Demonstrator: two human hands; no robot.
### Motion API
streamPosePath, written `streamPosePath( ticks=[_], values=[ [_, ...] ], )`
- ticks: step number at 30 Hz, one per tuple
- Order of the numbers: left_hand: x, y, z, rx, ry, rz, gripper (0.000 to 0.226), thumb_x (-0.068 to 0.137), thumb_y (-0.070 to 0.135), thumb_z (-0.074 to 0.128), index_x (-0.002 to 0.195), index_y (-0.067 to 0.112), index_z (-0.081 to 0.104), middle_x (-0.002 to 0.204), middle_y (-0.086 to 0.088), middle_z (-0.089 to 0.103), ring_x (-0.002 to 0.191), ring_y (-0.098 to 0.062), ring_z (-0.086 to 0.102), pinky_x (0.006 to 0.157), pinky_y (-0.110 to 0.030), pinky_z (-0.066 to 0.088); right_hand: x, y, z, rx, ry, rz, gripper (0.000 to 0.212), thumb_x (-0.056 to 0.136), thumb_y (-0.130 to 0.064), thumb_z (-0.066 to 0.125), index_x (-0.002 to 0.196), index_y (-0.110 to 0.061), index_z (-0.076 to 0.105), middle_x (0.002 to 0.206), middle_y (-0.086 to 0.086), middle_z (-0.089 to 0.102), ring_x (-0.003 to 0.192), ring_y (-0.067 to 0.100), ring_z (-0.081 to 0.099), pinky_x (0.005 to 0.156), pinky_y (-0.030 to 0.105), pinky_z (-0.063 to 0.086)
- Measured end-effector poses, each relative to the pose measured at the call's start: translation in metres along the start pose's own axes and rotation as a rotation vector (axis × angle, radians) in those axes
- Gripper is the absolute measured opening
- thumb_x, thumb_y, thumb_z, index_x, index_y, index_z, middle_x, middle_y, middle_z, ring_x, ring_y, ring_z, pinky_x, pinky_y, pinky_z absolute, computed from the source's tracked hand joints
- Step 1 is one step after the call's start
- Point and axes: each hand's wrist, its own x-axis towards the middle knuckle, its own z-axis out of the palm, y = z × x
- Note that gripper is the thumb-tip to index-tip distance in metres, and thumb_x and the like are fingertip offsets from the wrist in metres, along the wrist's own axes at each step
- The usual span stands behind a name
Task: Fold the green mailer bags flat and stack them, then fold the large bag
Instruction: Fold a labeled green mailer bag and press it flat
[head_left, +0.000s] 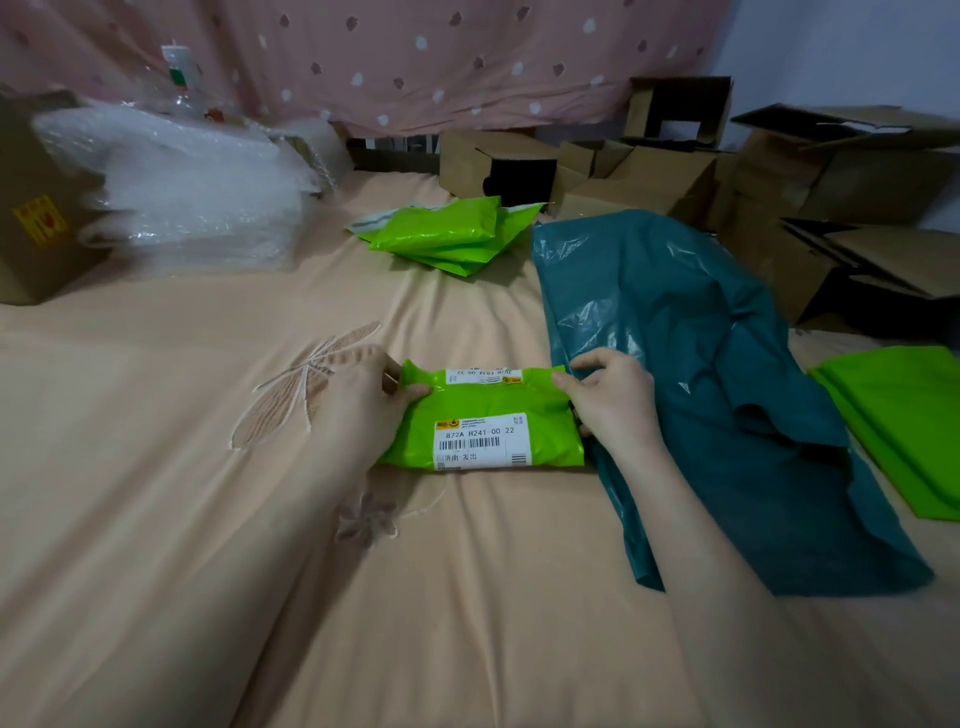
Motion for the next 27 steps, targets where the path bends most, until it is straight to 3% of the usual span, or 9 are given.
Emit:
streamPosePath(
  ticks=[3,6,9,13,16,19,21,23,27],
  values=[
    [-0.002,-0.002,-0.006,0.147,0.066,0.083,0.042,0.086,0.037,0.062,0.112,0.004,0.056,0.113,-0.016,0.055,0.099,-0.037,0.054,0.085,-0.041,0.040,-0.009,-0.006,-0.007,-0.146,0.085,-0.073,0.024,0.084,-0.021,0.065,0.104,-0.008,0.061,0.091,0.009,0.067,0.090,0.031,0.062,0.085,0.038,0.046],
    [-0.006,0.012,-0.009,0.168,0.162,0.322,0.040,0.094,0.035,0.038,0.109,0.006,0.062,0.110,-0.015,0.059,0.098,-0.039,0.056,0.085,-0.045,0.043,-0.024,-0.023,-0.008,-0.272,0.266,-0.368,0.021,0.091,-0.013,0.051,0.105,-0.002,0.062,0.102,0.017,0.058,0.099,0.034,0.053,0.088,0.035,0.035],
    [-0.017,0.029,0.002,0.159,0.010,0.411,0.053,0.092,0.037,0.022,0.116,0.007,0.060,0.118,-0.010,0.060,0.105,-0.031,0.057,0.090,-0.042,0.044,-0.040,-0.040,0.010,-0.298,0.097,-0.560,0.032,0.093,-0.020,0.037,0.104,0.000,0.059,0.104,0.019,0.057,0.097,0.035,0.050,0.087,0.036,0.033],
    [-0.033,0.017,0.023,0.277,-0.213,0.501,0.062,0.092,0.035,0.016,0.124,-0.003,0.053,0.130,-0.021,0.054,0.119,-0.036,0.053,0.100,-0.042,0.042,-0.061,-0.025,0.032,-0.487,-0.167,-0.569,0.068,0.090,-0.046,0.012,0.130,-0.003,0.047,0.133,0.012,0.051,0.122,0.029,0.045,0.104,0.035,0.030],
    [-0.034,0.010,0.029,0.352,-0.205,0.546,0.049,0.094,0.022,0.026,0.117,-0.007,0.057,0.127,-0.024,0.056,0.114,-0.042,0.057,0.092,-0.052,0.049,-0.062,-0.014,0.032,-0.495,-0.221,-0.526,0.076,0.088,-0.052,0.007,0.142,-0.007,0.036,0.148,0.007,0.038,0.136,0.022,0.033,0.113,0.029,0.019],
    [-0.032,0.008,0.031,0.360,-0.210,0.567,0.057,0.096,0.027,0.014,0.134,-0.002,0.044,0.139,-0.018,0.047,0.131,-0.036,0.042,0.106,-0.049,0.038,-0.063,-0.015,0.032,-0.513,-0.207,-0.539,0.081,0.084,-0.054,0.000,0.143,-0.010,0.034,0.148,0.004,0.038,0.138,0.019,0.031,0.114,0.027,0.015],
    [-0.032,0.003,0.035,0.414,-0.207,0.596,0.060,0.099,0.029,0.005,0.137,-0.003,0.039,0.143,-0.020,0.043,0.135,-0.037,0.036,0.105,-0.050,0.036,-0.064,-0.015,0.033,-0.522,-0.192,-0.552,0.078,0.086,-0.053,0.001,0.143,-0.012,0.036,0.147,0.004,0.040,0.137,0.020,0.032,0.115,0.030,0.019],
    [-0.033,0.001,0.035,0.447,-0.192,0.615,0.061,0.101,0.026,0.003,0.131,-0.006,0.046,0.139,-0.022,0.046,0.133,-0.039,0.037,0.101,-0.052,0.039,-0.065,-0.015,0.033,-0.545,-0.181,-0.552,0.075,0.087,-0.051,0.003,0.140,-0.013,0.041,0.149,0.005,0.037,0.139,0.021,0.030,0.115,0.033,0.020],
    [-0.039,0.009,0.030,0.517,-0.019,0.769,0.032,0.093,0.007,0.034,0.102,-0.009,0.061,0.120,-0.023,0.060,0.115,-0.042,0.053,0.092,-0.050,0.046,-0.066,-0.014,0.035,-0.578,-0.117,-0.558,0.065,0.093,-0.046,0.012,0.127,-0.010,0.055,0.135,0.006,0.051,0.127,0.025,0.043,0.107,0.040,0.036]
  ],
)
